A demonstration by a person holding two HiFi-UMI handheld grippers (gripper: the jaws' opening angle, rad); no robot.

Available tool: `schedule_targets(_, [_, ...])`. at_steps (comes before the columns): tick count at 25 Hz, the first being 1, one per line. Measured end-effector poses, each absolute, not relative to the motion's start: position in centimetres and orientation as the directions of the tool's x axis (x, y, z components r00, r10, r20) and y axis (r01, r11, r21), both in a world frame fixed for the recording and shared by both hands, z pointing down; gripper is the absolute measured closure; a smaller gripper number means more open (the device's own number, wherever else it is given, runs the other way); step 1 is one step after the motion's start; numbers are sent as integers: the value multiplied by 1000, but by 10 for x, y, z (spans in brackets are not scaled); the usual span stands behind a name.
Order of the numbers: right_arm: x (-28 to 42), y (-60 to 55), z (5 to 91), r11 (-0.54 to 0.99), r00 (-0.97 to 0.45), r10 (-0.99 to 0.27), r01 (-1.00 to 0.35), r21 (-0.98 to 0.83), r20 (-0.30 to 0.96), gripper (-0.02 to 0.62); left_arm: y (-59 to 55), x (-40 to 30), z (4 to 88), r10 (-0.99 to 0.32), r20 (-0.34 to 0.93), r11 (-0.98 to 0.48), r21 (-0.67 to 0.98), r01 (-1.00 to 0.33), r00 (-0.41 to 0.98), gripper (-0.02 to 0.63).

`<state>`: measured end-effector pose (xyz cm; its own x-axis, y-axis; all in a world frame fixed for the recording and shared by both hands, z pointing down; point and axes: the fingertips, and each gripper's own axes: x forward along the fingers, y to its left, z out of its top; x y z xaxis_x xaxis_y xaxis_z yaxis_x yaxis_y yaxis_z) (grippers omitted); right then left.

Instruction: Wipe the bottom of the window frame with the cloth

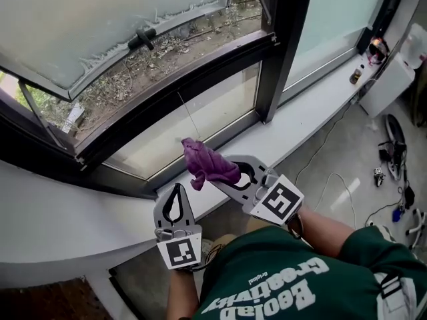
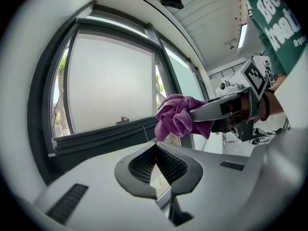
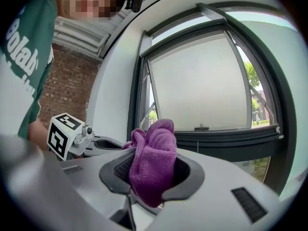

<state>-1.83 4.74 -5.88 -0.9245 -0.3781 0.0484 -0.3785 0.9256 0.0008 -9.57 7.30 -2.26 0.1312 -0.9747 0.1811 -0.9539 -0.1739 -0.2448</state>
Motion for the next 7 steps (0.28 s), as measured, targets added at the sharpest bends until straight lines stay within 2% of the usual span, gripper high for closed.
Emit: schedule_targets(7, [-9, 50, -63, 918, -917, -396, -394, 50, 37, 468, 68, -81, -20, -971, 172, -209, -251, -945, 169, 601])
